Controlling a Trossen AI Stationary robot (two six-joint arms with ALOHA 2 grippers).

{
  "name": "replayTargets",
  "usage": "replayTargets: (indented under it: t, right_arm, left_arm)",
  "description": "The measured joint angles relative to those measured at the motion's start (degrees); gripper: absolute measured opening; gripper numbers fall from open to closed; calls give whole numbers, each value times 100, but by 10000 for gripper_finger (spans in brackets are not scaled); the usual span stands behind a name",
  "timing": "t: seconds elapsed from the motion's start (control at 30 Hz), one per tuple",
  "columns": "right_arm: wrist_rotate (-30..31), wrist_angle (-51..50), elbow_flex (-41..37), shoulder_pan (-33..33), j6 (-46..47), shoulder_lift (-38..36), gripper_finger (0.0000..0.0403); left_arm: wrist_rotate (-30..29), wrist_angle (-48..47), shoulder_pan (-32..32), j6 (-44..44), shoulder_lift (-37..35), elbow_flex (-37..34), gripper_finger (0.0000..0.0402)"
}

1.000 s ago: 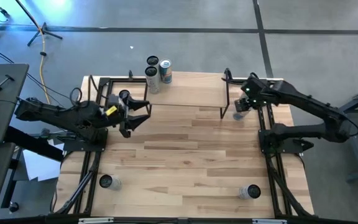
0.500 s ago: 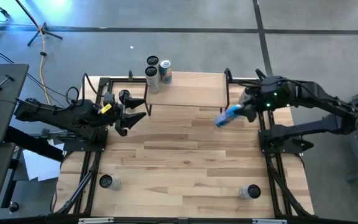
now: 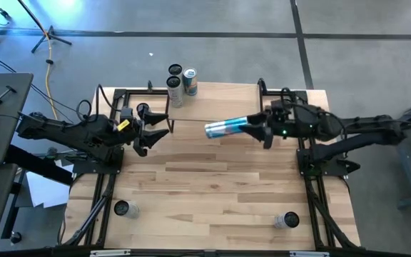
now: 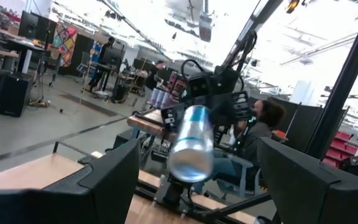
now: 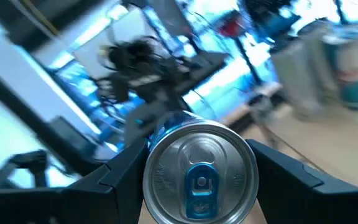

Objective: Place canned beverage on shelf
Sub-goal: Put the blue soda can on the shelf

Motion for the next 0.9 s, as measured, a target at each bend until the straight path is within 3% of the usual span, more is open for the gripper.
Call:
replayTargets:
  t: [0.2,0.9]
  right_arm:
    - [75,661,-139,297,-361,267,231]
    - [141,630,-113,323,-319,316,231]
  left_arm:
    - [259,-15,2,-622,124,4,296]
    - [258,-23,0,-424,308,0,296]
